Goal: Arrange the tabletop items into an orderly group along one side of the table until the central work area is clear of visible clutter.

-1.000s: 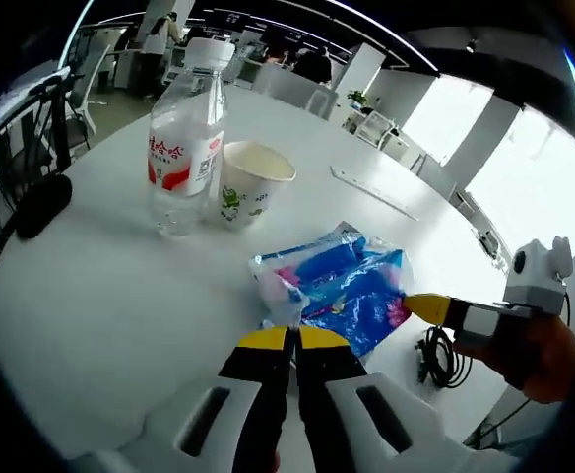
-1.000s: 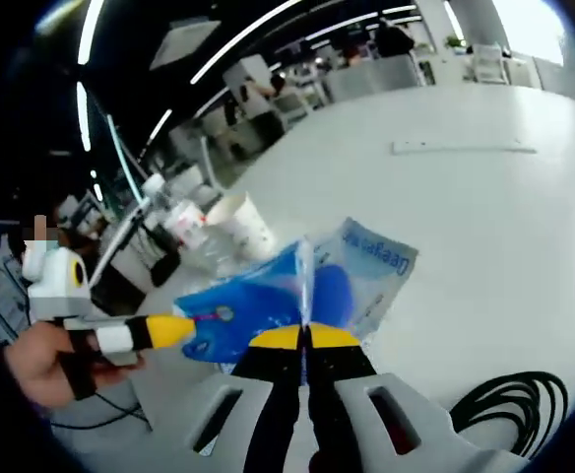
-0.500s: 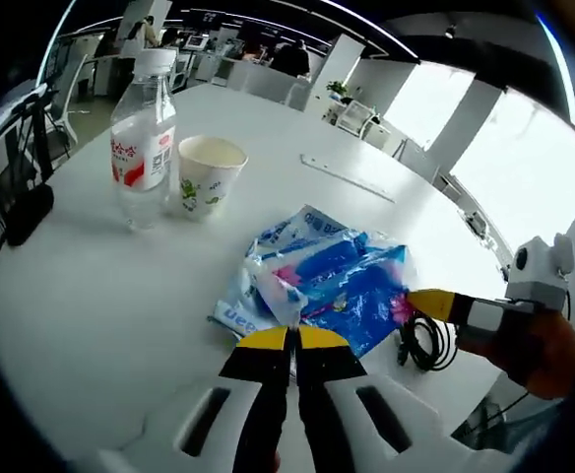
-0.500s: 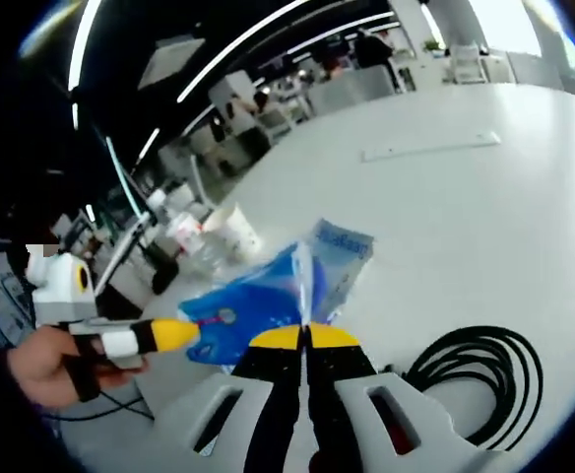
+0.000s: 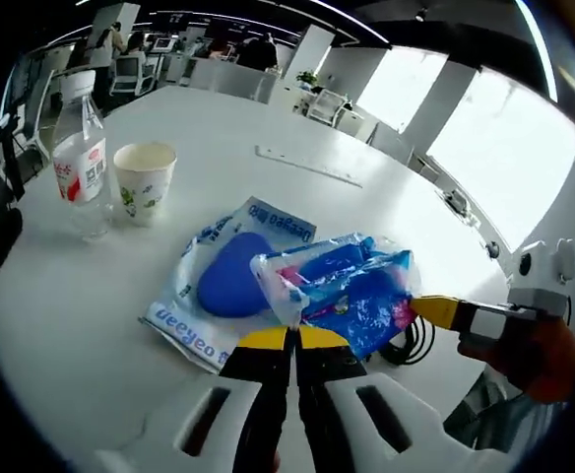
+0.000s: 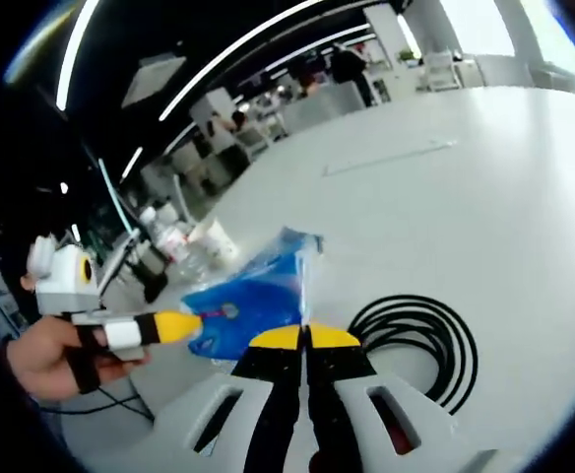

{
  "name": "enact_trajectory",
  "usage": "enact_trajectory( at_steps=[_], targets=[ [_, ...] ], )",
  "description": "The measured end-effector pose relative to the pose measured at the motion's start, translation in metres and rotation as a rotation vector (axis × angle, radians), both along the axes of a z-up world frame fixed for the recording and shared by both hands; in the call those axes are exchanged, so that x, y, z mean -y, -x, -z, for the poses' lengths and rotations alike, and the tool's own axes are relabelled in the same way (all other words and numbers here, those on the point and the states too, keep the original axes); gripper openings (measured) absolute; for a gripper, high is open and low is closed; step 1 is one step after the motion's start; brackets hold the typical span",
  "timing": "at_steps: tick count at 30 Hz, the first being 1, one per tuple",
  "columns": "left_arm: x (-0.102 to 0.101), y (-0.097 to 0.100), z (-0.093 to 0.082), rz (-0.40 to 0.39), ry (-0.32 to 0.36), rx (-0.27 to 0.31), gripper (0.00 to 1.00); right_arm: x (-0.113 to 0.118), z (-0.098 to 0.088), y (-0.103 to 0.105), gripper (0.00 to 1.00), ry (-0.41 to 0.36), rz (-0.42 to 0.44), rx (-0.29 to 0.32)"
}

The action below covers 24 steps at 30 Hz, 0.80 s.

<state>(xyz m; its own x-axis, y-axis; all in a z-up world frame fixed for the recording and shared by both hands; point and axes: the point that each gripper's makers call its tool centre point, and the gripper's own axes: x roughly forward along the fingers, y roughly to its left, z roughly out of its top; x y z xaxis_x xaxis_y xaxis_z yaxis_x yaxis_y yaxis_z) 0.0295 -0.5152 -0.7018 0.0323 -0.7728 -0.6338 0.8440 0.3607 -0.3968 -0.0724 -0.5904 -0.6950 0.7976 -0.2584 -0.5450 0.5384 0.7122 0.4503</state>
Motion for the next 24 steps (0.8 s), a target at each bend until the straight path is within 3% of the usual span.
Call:
enact_trajectory(
  at_steps=[15,24],
  targets=[
    [0.029,0.023,-0.006,0.095,0.002,0.009,0.00,0.015,-0.001,0.031,0.00,-0.007,0.076,-0.004],
    [0.054,0.022,-0.013,0.149,0.015,0.030,0.00,0.036,-0.002,0.031,0.00,-0.010,0.110,0.007]
  ],
)
